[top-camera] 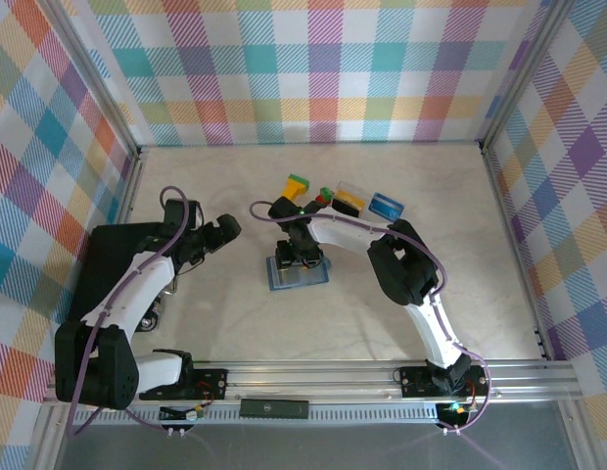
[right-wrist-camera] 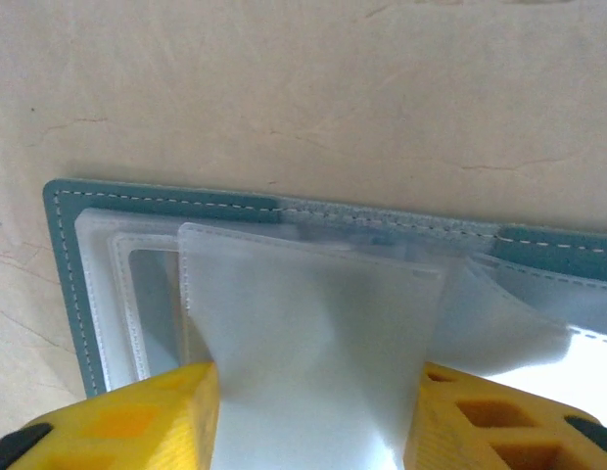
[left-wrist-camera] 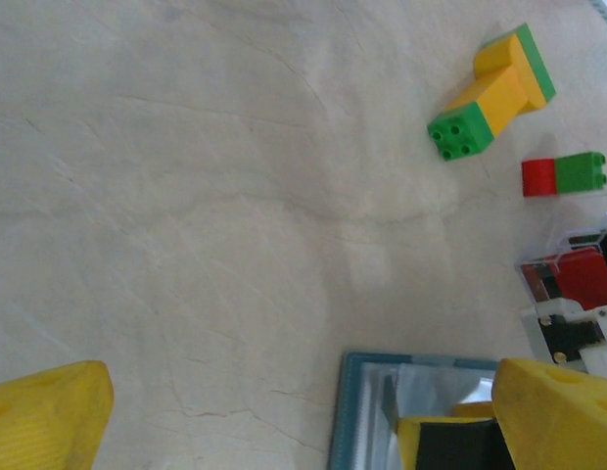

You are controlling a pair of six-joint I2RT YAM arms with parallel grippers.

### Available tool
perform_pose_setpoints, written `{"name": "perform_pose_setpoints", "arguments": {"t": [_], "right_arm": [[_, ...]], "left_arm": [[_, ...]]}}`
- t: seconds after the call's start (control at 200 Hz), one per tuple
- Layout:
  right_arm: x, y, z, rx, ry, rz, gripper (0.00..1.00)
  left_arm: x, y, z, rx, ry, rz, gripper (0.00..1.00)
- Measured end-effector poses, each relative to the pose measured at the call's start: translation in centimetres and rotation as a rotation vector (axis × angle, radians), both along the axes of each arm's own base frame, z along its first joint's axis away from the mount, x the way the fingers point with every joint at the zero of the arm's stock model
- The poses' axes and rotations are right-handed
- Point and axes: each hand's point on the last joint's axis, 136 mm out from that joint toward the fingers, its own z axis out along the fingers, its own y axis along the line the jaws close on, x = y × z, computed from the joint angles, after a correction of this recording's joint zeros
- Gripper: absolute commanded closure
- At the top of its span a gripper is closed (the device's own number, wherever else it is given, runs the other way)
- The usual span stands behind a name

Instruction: Take the credit cards out of the card holder

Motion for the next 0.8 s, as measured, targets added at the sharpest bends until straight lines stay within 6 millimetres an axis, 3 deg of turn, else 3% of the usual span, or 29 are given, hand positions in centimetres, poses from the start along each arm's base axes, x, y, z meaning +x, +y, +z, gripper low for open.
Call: {"name": "perform_pose_setpoints", "arguments": {"t": [0.335, 0.5, 0.8], "right_arm": [[0.1, -0.4, 0.0, 0.039, -0.006, -0.013, 0.64], [0.1, -0.4, 0.1, 0.047, -0.013, -0.021, 0.68], [0.2, -0.7, 0.0, 0.055, -0.030, -0.039, 0.71]], "left_arm": [[-0.7, -3.1, -4.0, -0.157, 0.162, -0.046, 0.26], [-1.0, -6.1, -5.1, -0.211, 0.200, -0.113, 0.36], [-2.1, -10.8, -8.0, -0.260, 0.312, -0.216, 0.73]]}}
